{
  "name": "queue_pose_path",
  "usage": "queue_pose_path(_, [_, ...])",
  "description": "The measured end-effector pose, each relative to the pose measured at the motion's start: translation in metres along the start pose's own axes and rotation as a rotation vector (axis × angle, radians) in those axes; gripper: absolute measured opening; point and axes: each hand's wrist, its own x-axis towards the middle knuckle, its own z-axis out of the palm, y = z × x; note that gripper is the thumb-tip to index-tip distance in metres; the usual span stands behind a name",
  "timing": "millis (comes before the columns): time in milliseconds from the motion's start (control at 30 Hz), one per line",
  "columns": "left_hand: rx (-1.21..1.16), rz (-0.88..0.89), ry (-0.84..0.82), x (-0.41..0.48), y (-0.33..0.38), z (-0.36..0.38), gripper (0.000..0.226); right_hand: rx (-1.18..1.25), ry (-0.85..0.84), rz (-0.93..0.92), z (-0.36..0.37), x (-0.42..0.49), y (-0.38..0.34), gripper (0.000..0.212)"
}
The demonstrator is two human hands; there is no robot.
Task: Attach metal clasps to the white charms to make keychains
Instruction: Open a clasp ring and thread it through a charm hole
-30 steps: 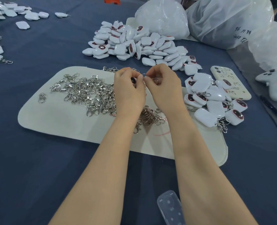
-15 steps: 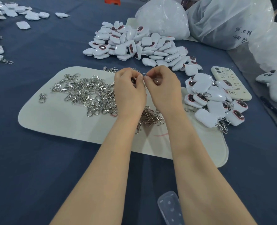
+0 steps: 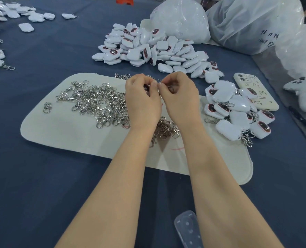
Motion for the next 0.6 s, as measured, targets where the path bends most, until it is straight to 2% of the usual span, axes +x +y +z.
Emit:
queue_pose_path(267, [0.029, 0.003, 0.000, -0.0015, -0.0007, 0.0001, 0.007, 0.019, -0.095, 0.027, 0.0011, 0.0008, 0.0019, 0.016])
queue_pose_path(600, [-0.022, -0.013, -0.058, 0.0012, -0.0004, -0.0013, 0.009, 0.004, -0.084, -0.032, -0.0032, 0.0009, 0.0027, 0.021])
